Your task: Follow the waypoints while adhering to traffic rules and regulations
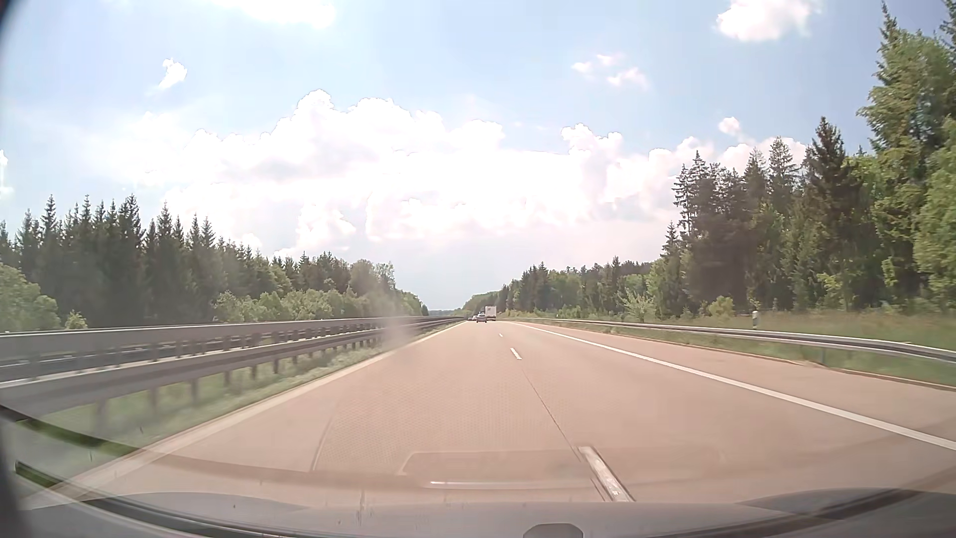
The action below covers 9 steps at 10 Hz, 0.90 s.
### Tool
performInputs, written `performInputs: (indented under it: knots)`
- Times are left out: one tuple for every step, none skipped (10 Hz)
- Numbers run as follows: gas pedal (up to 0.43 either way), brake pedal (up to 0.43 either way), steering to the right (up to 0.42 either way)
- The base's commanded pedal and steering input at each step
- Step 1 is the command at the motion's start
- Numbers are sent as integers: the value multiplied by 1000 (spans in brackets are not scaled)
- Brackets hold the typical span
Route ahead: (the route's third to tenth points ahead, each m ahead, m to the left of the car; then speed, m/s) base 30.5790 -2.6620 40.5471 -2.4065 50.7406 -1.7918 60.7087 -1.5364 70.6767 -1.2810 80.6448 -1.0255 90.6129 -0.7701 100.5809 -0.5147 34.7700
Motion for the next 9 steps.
performInputs:
  knots:
    - [331,0,0]
    - [331,0,-2]
    - [331,0,-3]
    - [331,0,-4]
    - [331,0,-4]
    - [331,0,-4]
    - [331,0,-4]
    - [331,0,-4]
    - [331,0,-4]
